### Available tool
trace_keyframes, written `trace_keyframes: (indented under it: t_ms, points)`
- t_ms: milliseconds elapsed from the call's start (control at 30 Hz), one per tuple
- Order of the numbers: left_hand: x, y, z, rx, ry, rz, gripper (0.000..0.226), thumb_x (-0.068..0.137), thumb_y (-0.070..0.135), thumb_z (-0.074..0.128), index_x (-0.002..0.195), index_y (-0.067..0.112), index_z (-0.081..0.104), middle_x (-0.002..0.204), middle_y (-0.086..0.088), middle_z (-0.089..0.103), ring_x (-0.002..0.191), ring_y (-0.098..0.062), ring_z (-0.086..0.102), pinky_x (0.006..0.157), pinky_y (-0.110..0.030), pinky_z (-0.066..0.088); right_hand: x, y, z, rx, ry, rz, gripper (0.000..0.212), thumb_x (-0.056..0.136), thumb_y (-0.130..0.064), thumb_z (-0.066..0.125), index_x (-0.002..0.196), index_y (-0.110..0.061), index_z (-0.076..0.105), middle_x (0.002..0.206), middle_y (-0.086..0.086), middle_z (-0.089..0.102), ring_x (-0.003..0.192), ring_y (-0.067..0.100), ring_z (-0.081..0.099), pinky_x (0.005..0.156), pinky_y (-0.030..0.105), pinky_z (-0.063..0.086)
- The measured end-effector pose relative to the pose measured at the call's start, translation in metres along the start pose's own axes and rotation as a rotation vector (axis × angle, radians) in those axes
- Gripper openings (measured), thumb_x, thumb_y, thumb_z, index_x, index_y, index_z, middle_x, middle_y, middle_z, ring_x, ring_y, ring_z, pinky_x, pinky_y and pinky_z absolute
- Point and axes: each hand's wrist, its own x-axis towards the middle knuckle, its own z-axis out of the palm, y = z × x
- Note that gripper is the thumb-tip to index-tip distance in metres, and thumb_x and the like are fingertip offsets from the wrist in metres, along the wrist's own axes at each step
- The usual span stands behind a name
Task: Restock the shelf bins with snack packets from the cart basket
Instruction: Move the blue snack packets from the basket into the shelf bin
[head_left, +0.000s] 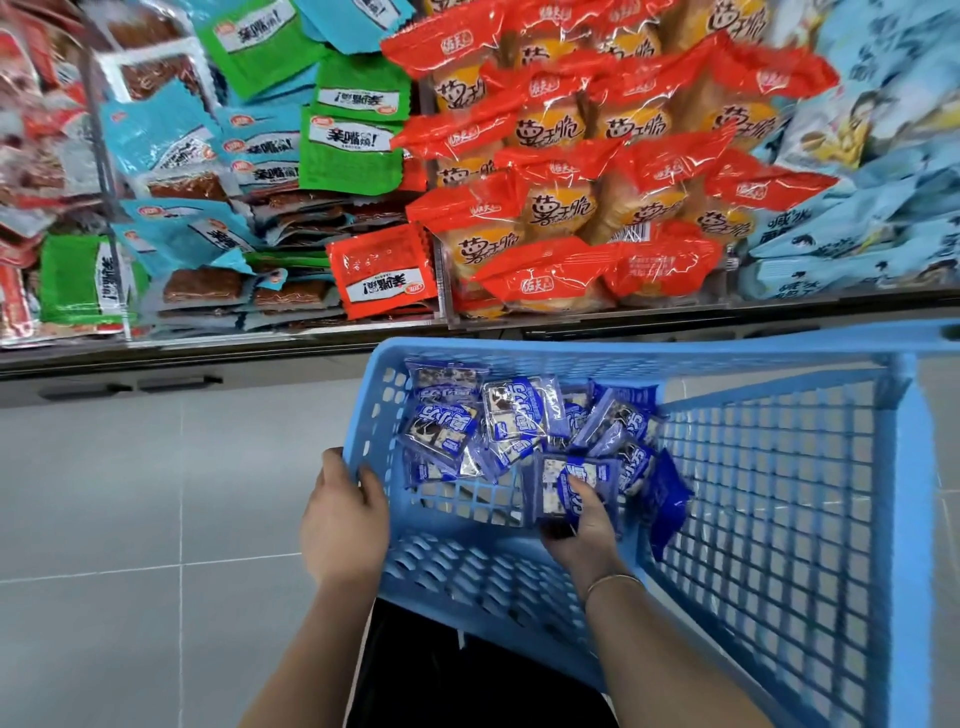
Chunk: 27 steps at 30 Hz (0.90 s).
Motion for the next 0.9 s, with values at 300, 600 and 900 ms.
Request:
trace_keyframes:
  t_ms: [300, 600, 900]
  points:
    - [-0.035, 0.033, 0.005, -0.191, -0.228, 0.441, 0.078, 0.082, 0.055, 0.049, 0.141, 0.004, 0.038, 0.149, -0.011, 0.033, 0.138, -0.024, 0.028, 0.114, -0.036, 0.024, -0.102, 0.004, -0.019, -0.548, -0.220, -0.025, 0.028, 0.063, -0.007, 0.076, 0.090, -0.005, 0.070, 0.083, 0.015, 0.072, 0.065, 0.027, 0.065, 0.058, 0.028, 0.049]
    - [-0.061, 0.063, 0.032, -0.519, -0.949, -0.097, 0.090, 0.057, 0.067, 0.075, 0.133, 0.028, 0.046, 0.123, 0.010, 0.064, 0.114, -0.008, 0.059, 0.100, -0.030, 0.046, -0.106, -0.020, -0.022, -0.554, -0.478, -0.028, 0.067, 0.088, -0.066, 0.024, 0.121, -0.018, 0.058, 0.117, 0.007, 0.067, 0.106, 0.019, 0.065, 0.091, 0.037, 0.049]
    - [-0.049, 0.048, 0.026, -0.699, -0.705, -0.422, 0.101, 0.064, 0.060, 0.074, 0.146, 0.020, 0.030, 0.130, 0.005, 0.059, 0.119, -0.019, 0.057, 0.104, -0.041, 0.040, -0.010, -0.084, -0.017, -2.260, 0.148, -1.031, 0.051, 0.088, -0.009, 0.056, 0.135, -0.011, 0.036, 0.137, 0.008, 0.040, 0.125, 0.024, 0.040, 0.101, 0.036, 0.042]
